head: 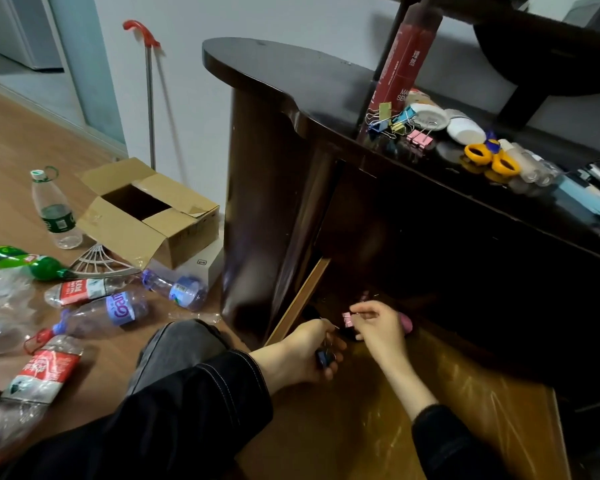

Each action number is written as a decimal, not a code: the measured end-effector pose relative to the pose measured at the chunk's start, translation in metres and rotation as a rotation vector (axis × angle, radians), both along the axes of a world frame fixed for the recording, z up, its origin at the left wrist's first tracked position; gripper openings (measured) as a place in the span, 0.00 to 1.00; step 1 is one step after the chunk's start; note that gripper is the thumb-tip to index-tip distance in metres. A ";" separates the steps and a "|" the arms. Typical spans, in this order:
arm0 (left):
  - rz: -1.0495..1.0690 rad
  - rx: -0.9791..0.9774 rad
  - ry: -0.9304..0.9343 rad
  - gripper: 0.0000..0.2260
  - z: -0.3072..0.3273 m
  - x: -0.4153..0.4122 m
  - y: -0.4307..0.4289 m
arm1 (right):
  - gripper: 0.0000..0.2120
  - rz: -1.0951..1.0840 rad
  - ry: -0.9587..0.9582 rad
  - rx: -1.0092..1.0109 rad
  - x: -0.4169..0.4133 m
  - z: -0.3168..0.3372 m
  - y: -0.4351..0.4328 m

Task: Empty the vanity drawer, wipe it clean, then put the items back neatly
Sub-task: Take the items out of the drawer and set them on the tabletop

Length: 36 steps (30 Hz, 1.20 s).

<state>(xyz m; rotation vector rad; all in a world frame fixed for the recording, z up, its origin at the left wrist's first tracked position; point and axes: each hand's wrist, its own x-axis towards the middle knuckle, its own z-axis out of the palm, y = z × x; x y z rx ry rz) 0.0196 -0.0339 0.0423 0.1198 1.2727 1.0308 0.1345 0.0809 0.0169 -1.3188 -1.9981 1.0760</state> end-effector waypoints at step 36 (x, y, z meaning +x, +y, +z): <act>-0.022 0.078 -0.016 0.15 0.008 -0.002 -0.004 | 0.09 -0.010 -0.100 -0.117 -0.047 -0.007 0.014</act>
